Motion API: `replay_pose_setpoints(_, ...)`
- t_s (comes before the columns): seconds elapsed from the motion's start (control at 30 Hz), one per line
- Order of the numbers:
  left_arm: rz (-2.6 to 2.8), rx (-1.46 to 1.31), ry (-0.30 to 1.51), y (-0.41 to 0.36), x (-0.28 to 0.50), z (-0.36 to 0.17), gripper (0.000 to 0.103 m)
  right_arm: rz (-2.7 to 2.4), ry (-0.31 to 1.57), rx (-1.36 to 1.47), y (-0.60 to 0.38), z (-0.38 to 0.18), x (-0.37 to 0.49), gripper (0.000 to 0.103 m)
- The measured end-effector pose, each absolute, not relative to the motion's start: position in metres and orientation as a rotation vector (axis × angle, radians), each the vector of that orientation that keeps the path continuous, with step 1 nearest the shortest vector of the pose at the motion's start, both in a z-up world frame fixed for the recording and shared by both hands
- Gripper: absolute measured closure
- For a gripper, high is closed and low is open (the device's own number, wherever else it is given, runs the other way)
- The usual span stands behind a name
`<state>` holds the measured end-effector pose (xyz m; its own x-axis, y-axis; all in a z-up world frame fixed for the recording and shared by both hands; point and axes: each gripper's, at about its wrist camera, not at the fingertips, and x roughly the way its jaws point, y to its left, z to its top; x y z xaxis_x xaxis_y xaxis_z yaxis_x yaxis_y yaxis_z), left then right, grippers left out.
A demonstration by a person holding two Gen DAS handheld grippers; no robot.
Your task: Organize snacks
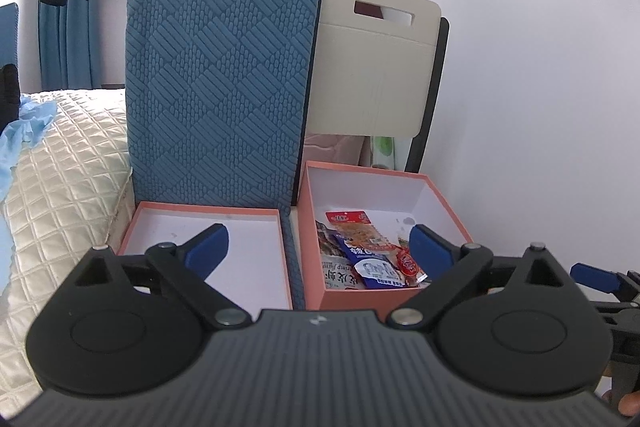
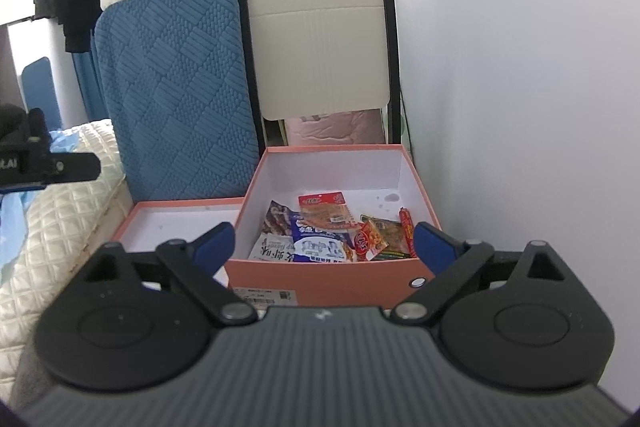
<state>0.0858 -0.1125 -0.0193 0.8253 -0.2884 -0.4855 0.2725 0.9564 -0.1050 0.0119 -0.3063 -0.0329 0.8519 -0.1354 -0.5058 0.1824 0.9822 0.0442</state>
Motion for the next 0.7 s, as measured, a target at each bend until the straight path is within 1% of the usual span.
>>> replay_pose_setpoints(0.33,-0.295,-0.043,0.544,-0.1114,0.0903,-0.0234,0.004,-0.179,0.536,0.087,-0.3086,-0.0339,0.0131,0.006)
replay_pose_setpoints(0.7,-0.314,-0.031,0.527,-0.1142,0.0884,-0.0214,0.004,-0.167,0.536,0.077,-0.3063,-0.0322,0.013,0.006)
